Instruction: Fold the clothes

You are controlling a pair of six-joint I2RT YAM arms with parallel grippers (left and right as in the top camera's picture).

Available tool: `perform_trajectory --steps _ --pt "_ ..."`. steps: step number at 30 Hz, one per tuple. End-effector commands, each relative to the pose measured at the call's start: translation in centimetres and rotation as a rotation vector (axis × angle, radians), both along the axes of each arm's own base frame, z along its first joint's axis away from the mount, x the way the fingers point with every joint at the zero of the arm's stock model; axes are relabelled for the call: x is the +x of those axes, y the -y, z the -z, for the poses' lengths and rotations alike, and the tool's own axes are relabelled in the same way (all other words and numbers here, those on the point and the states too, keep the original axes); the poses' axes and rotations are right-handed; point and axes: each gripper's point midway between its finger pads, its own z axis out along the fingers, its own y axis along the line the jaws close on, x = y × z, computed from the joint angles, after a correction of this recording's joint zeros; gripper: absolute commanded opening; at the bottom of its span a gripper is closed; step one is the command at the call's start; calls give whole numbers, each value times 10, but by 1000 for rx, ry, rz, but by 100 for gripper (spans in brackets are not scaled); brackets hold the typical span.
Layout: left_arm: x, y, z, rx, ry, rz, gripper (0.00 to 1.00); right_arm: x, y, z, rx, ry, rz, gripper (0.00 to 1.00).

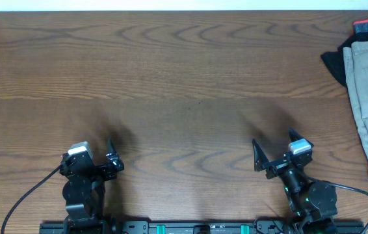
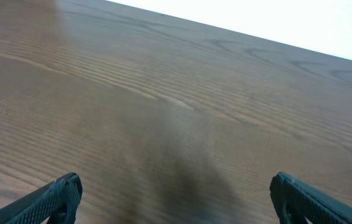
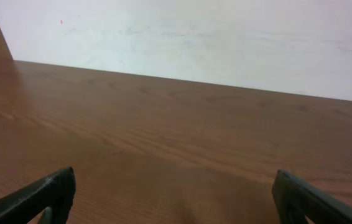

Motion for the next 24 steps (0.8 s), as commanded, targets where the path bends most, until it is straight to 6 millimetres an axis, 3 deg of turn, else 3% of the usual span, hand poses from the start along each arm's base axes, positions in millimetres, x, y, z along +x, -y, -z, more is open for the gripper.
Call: perform_trajectory --steps 1,16,21,24 --pt "0 -1 9 -7 -14 -4 98 -1 -2 0 6 2 -5 99" --pt "1 3 8 -15 -10 18 98 -1 -2 -1 7 7 -6 99" --pt "2 30 8 -68 -5 163 98 -6 -14 -32 126 93 -84 99" --pt "2 36 7 -80 -2 195 98 -10 -20 -44 146 136 -126 99"
